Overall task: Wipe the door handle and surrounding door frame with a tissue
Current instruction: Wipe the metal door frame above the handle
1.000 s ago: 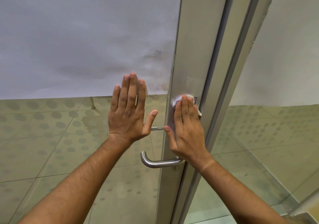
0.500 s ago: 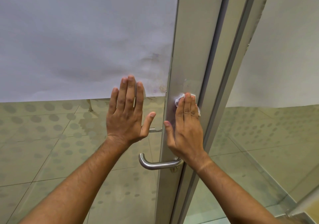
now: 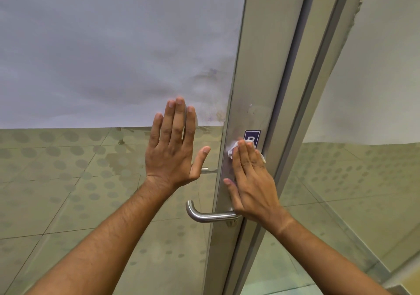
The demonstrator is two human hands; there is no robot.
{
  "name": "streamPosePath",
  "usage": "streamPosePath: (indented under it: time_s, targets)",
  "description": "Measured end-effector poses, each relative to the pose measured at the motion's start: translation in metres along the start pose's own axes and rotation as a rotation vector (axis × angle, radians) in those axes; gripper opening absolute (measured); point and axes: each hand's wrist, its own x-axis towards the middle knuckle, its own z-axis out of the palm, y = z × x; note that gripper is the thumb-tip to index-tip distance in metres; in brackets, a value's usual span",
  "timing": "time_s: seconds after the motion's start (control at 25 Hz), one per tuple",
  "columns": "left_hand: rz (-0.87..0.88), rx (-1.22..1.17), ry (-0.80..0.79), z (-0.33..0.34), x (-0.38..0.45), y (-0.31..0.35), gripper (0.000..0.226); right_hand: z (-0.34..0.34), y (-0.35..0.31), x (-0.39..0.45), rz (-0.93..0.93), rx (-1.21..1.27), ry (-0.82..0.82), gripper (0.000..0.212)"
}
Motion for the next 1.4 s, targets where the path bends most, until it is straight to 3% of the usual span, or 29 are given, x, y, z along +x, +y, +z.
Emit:
streamPosePath:
  time_s: [0.2,0.32,0.44,0.6,0.72,1.0,1.24,1.4]
  targets:
    - [0.003,0.0,0.011,0.0,0.0,0.0,0.088,-0.006,0.0,0.038,0.017,0.026,0.134,0.072]
    - [0.001,-0.006,0.015,0.0,0.001,-0.001,0.088,-0.007,0.014,0.019,-0.126,-0.066,0.033,0.07]
    - [0.0,-0.004,0.016,0.0,0.001,0.0,0.088,-0.009,0.018,0.007,-0.138,-0.149,-0.034,0.07]
    - [0.004,0.009,0.024,0.001,0.001,0.0,0.087,-0.012,0.004,0.03,0.008,-0.035,0.066,0.075]
    - [0.01,0.008,0.027,0.003,0.001,0.0,0.088,-0.011,0.007,0.037,-0.036,0.009,0.088,0.074]
    - [0.004,-0.001,0.024,0.004,-0.001,-0.001,0.09,-0.002,0.018,-0.021,-0.253,-0.103,-0.198,0.075]
    - [0.002,0.0,0.021,0.002,0.0,0.0,0.091,-0.015,0.021,0.013,-0.13,-0.088,-0.063,0.073]
    - [-0.005,-0.004,0.021,0.003,0.001,-0.002,0.09,-0.013,0.024,0.007,-0.226,-0.141,-0.095,0.066]
